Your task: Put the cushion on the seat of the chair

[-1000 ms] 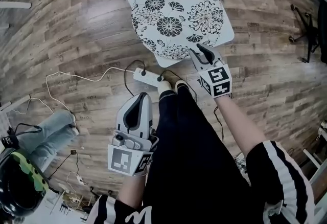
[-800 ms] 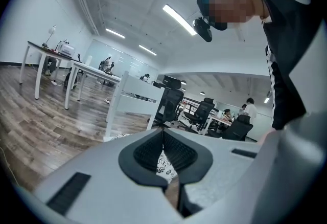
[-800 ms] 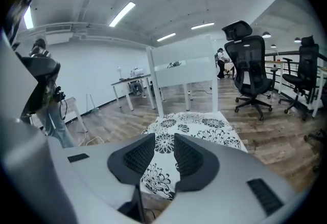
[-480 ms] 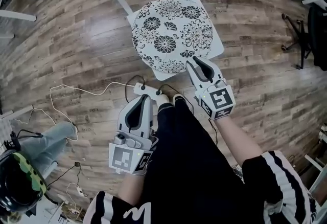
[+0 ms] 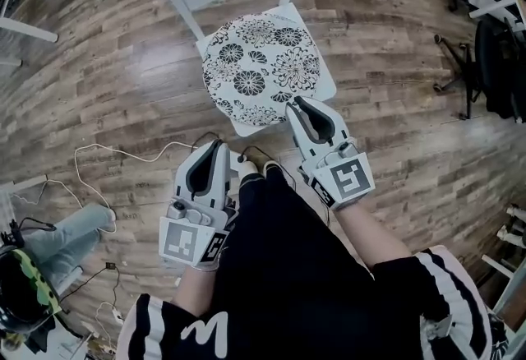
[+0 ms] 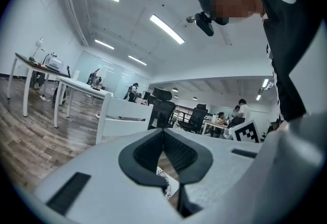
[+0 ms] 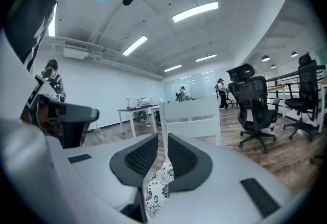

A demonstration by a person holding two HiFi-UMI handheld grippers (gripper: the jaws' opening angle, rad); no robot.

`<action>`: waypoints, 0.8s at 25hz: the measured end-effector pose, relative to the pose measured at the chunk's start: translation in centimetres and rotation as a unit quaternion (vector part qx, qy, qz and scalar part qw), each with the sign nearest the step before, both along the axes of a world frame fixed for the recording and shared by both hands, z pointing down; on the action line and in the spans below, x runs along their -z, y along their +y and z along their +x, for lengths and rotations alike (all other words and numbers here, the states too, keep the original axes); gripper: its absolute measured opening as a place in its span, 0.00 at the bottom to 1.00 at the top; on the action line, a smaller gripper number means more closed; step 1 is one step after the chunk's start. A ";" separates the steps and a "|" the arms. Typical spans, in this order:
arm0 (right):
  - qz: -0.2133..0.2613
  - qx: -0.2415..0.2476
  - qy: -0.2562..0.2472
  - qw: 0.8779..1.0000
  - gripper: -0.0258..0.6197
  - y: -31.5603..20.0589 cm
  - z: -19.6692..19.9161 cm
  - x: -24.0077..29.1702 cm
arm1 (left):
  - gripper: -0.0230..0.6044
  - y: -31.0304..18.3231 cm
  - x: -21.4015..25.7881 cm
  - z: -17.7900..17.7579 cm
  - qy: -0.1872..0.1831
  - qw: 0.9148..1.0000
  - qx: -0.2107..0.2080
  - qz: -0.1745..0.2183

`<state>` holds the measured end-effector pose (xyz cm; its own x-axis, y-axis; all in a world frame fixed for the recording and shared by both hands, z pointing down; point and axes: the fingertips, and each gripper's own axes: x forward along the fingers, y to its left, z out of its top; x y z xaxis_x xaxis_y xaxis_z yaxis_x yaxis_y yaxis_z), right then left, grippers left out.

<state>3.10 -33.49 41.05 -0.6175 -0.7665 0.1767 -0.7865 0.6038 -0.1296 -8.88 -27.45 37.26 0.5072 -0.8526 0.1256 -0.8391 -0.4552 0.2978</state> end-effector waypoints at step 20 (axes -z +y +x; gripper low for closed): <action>0.081 0.058 -0.072 0.992 0.08 4.1 0.9 10.5 | 0.05 2.8 8.0 1.8 -0.008 0.995 0.038 0.090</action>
